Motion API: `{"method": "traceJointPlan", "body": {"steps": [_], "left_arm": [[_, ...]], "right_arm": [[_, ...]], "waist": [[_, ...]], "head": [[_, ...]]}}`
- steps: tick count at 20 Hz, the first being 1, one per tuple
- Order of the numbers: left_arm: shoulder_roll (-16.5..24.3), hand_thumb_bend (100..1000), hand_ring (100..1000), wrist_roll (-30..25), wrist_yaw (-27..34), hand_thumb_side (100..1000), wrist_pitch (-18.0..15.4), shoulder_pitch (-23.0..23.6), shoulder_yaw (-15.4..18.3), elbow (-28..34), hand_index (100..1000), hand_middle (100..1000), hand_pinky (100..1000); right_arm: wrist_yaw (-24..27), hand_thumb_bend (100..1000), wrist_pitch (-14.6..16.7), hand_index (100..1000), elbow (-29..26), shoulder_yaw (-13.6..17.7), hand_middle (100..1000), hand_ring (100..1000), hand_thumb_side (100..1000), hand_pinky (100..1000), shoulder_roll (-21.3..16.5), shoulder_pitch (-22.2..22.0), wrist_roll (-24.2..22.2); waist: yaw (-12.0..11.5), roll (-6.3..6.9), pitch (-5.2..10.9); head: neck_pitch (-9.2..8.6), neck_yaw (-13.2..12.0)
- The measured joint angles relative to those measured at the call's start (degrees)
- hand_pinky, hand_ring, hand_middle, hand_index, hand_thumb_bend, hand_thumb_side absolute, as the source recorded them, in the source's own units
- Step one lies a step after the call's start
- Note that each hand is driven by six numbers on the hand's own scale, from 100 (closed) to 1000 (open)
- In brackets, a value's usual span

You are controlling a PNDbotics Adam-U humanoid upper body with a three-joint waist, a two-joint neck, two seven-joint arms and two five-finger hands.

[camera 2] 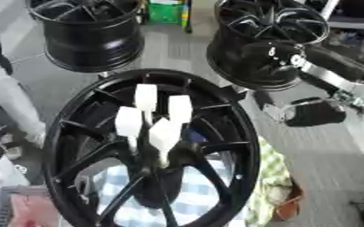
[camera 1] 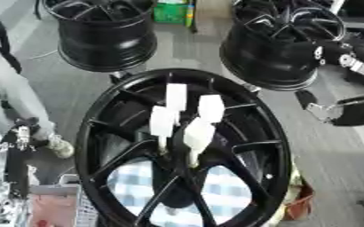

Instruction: Pull the pin out of the wheel hub.

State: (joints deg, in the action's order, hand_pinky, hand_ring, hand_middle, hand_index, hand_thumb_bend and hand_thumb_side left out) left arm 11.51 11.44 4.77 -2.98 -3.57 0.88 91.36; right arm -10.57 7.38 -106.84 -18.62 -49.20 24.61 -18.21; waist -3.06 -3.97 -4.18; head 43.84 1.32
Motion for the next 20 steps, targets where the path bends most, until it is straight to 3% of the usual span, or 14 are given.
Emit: {"method": "traceJointPlan", "body": {"steps": [5,8,11,15,20], "left_arm": [[0.0,100,871,-0.4,-0.1,773,0.1,0.0,-0.3,0.0,755,818,690],[0.0,100,872,-0.6,-0.2,773,0.1,0.0,-0.4,0.0,755,818,689],[0.0,100,872,-0.9,-0.3,773,0.1,0.0,-0.4,0.0,755,818,689],[0.0,100,872,-1.2,-0.3,774,0.1,-0.1,-0.7,0.0,755,818,689],[0.0,100,872,-1.6,-0.4,774,0.2,-0.3,-0.9,0.0,754,819,688]], "right_arm": [[-2.2,100,1.4,998,5.4,-2.4,897,823,210,732,3.4,4.0,-2.3],[-4.3,100,2.4,1000,8.1,-3.0,908,847,240,748,4.8,5.9,-3.5],[-6.6,100,3.3,1000,10.5,-3.4,917,877,329,776,5.9,7.6,-4.9],[-9.4,100,4.5,1000,13.9,-3.7,915,883,355,783,7.6,9.2,-6.2],[-11.9,100,6.1,1000,15.9,-4.4,913,901,271,803,9.0,10.4,-8.2]], "waist": [[-0.5,0.02,-0.04],[-0.7,0.01,-0.04],[-0.9,-0.02,-0.04],[-1.3,-0.09,-0.16],[-1.7,-0.41,-0.48]], "head": [[0.0,0.3],[0.0,0.4],[0.0,0.5],[0.0,0.7],[0.0,0.9]]}}
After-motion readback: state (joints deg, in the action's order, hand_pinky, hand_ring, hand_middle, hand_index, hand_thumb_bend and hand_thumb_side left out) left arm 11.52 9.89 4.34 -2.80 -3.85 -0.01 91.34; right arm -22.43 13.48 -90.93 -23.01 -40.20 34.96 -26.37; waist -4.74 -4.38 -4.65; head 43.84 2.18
